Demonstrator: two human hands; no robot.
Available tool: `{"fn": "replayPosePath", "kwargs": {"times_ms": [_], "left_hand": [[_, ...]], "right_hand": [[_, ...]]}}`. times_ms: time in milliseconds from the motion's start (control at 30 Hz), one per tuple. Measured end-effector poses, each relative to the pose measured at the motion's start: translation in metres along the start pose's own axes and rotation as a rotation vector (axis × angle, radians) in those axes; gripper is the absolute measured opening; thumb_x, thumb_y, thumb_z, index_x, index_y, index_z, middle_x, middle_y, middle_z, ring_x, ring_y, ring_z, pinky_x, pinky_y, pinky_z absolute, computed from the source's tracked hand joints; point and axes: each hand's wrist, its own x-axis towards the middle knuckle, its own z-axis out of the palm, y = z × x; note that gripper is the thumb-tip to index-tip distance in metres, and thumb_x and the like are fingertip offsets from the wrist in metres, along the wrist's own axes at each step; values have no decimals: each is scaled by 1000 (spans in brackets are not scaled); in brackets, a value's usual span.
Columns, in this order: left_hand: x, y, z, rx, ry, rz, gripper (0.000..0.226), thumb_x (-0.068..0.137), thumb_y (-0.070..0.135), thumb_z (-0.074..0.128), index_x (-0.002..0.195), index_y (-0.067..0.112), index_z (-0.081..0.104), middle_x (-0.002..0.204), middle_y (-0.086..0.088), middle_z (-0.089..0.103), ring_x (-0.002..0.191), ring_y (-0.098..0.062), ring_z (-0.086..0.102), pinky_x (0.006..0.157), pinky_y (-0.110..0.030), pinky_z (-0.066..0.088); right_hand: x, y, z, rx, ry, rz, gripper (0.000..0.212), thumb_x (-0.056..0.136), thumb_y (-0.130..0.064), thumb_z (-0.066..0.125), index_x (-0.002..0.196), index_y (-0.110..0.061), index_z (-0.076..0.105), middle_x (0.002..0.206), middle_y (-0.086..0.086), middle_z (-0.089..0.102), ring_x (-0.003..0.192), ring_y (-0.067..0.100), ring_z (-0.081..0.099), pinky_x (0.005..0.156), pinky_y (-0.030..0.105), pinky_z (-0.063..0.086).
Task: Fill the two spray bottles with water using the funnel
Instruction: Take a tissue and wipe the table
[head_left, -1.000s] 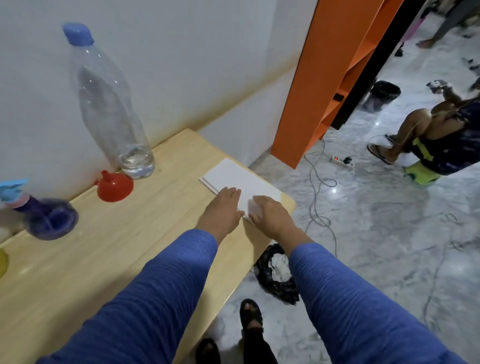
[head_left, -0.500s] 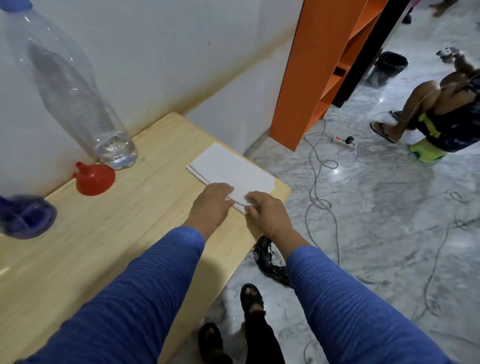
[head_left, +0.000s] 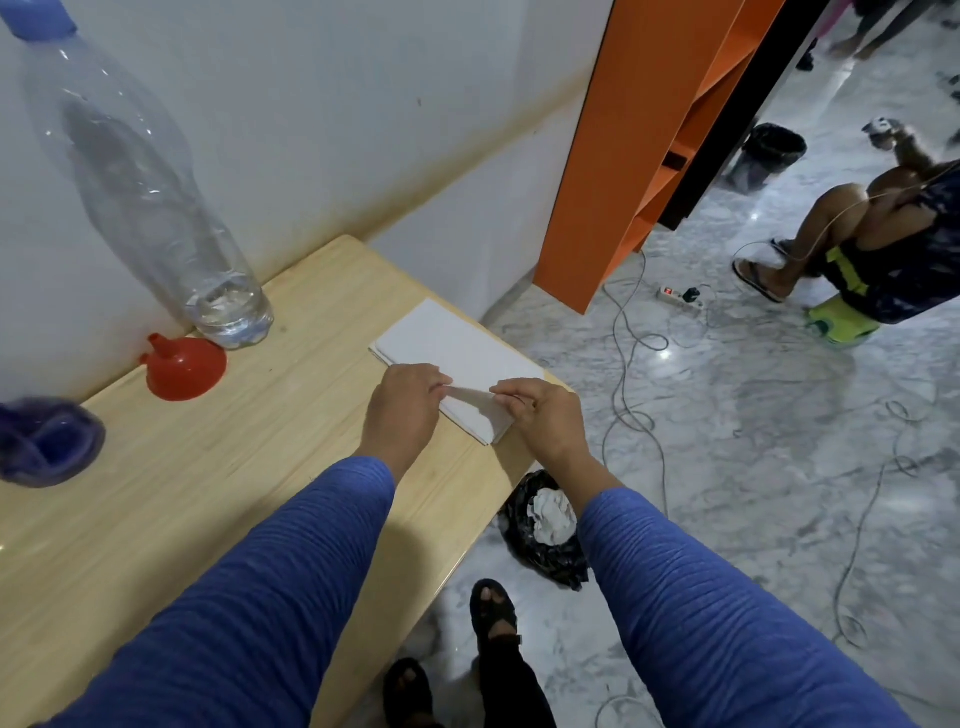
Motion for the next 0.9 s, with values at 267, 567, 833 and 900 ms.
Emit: {"fn": "replayPosePath", "kwargs": {"times_ms": [267,567,833,900], "left_hand": [[15,8,-59,-187,272,-126,17,92,18,54,93,13,71,99,-1,68,89,-15,51,76,-27,38],[-12,-43,-166,-187,541,-106,12,90,16,59,89,8,68,89,-1,65,87,-18,56,74,-19,32],[-83,-106,-126,-109,435,-309,9,87,12,63,92,7,68,95,-4,68,92,-20,61,87,-27,44],[-96,-111,-103,-156,417,-376,19,85,27,64,89,9,69,92,-1,69,90,-19,62,83,-37,50]], "right_hand": [[24,-64,-25,-71,81,-101,13,86,-15,65,95,-15,74,92,-3,67,75,8,57,68,8,42],[34,-154,54,102,-84,-173,6,84,-9,65,87,-9,70,75,-6,65,67,3,58,69,20,47],[37,-131,125,-189,-402,-295,11,83,-7,59,85,-11,68,95,2,67,77,10,56,64,0,38],[40,-117,131,-284,-500,-303,12,81,-10,56,79,-14,67,88,1,64,79,17,57,62,8,38]]}}
